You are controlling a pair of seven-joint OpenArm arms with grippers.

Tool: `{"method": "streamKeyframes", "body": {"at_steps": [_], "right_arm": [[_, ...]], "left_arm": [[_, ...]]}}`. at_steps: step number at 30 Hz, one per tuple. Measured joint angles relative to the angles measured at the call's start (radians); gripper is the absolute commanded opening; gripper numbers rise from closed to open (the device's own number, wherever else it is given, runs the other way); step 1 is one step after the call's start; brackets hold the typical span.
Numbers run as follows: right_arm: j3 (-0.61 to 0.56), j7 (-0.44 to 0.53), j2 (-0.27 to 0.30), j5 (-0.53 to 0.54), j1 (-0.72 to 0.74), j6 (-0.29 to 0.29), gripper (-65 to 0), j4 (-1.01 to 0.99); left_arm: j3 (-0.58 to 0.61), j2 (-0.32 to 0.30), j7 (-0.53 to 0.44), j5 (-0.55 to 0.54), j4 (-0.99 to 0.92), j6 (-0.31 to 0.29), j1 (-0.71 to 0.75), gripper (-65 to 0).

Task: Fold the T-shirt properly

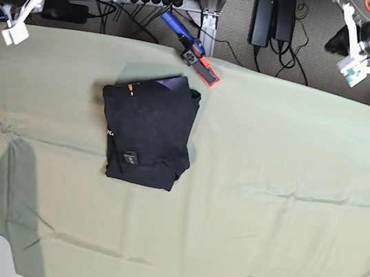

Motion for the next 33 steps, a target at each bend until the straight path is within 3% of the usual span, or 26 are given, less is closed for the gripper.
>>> {"method": "streamKeyframes", "body": {"at_steps": [7,10,16,18,21,25,29,33], "right_arm": [[0.0,0.0,-0.074,-0.018,-0.142,0.0,-65.0,-0.001],[0.0,0.002,-0.1,-0.019,-0.166,0.0,-65.0,-0.016],[-0.04,0.016,-0.137,-0.075,-0.184,0.0,-65.0,-0.135],[-0.084,0.061,-0.14,-0.108,-0.185,0.0,-65.0,-0.205],[-0.168,0.145,-0.14,-0.202,-0.172,0.0,-65.0,-0.31],[-0.307,0.148,-0.141,-0.297,-0.08,-0.003,-65.0,-0.473],[-0.419,0.178,-0.148,-0.34,0.066,-0.007,-65.0,-0.671],[-0.476,0.233,-0.167,-0.421,0.219,-0.008,-65.0,-0.875]], "left_arm": [[0.0,0.019,-0.014,0.034,-0.084,0.0,0.091,-65.0],[0.0,0.019,-0.066,0.035,-0.182,0.0,0.087,-65.0],[0.026,0.018,-0.123,0.11,-0.373,0.0,0.085,-65.0],[0.058,0.019,-0.13,0.122,-0.427,0.001,0.076,-65.0],[0.136,0.019,-0.138,0.146,-0.529,0.009,0.011,-65.0],[0.276,0.023,-0.168,0.2,-0.72,0.096,-0.138,-65.0],[0.369,0.1,-0.228,0.277,-0.962,0.158,-0.302,-65.0],[0.423,0.183,-0.322,0.323,-1.252,0.159,-0.44,-65.0]]}}
